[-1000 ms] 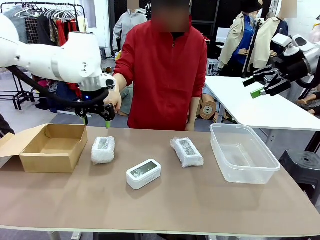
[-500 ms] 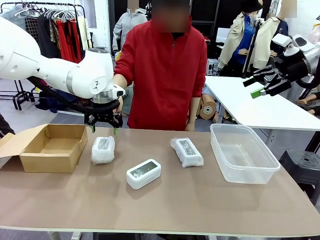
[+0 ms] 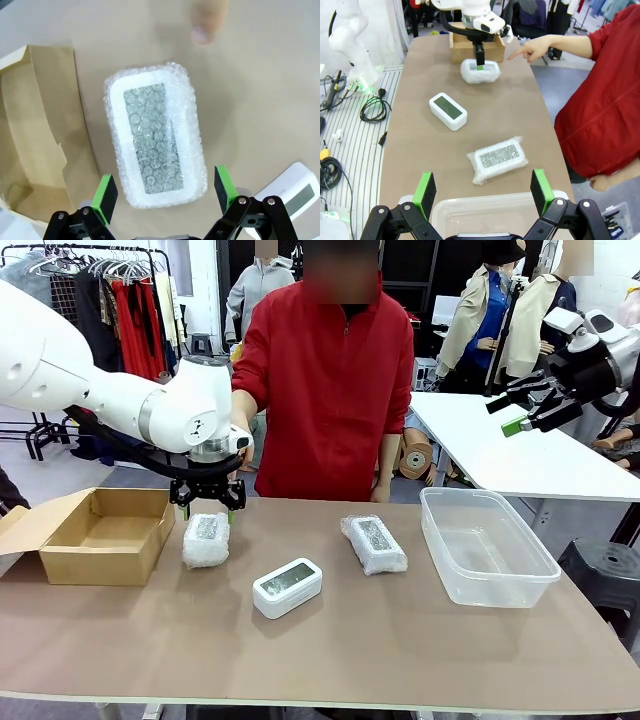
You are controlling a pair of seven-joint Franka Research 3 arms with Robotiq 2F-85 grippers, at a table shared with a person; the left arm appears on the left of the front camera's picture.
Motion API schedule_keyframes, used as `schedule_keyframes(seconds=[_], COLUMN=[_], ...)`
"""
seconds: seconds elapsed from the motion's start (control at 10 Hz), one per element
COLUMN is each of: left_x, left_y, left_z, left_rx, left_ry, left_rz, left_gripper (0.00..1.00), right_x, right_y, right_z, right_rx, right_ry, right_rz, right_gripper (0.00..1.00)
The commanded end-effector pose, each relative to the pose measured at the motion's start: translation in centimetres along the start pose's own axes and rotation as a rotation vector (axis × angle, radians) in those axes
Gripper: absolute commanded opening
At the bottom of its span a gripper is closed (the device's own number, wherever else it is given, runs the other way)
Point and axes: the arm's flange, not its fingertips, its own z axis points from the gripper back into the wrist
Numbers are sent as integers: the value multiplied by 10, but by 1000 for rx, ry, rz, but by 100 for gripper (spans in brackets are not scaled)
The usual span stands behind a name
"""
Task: Separate and place wrapped and unwrapped clocks.
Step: Pick up the Digital clock indicated by the person.
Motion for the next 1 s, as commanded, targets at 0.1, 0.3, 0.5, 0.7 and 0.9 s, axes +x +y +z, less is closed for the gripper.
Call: schedule_keyframes(seconds=[0.1, 0.3, 0.5, 0.7, 0.9], left_x=[-9, -4, -4, -4, -4], left_y=[8, 4, 4, 4, 4], left_z=[-7, -8, -8, -8, -8], left_rx=[17, 7, 7, 7, 7], left_ry=[8, 16, 16, 16, 16], left_rz=[34, 9, 9, 9, 9], left_gripper=[100, 100, 100, 100, 100], right_x=[2, 2, 2, 2, 2], right_y=[0, 0, 0, 0, 0], right_z=[0, 0, 0, 0, 0], right_rx=[1, 1, 1, 1, 1], right_ry=[-2, -2, -2, -2, -2], right_rz=[4, 4, 4, 4, 4], right_gripper=[100, 100, 100, 100, 100])
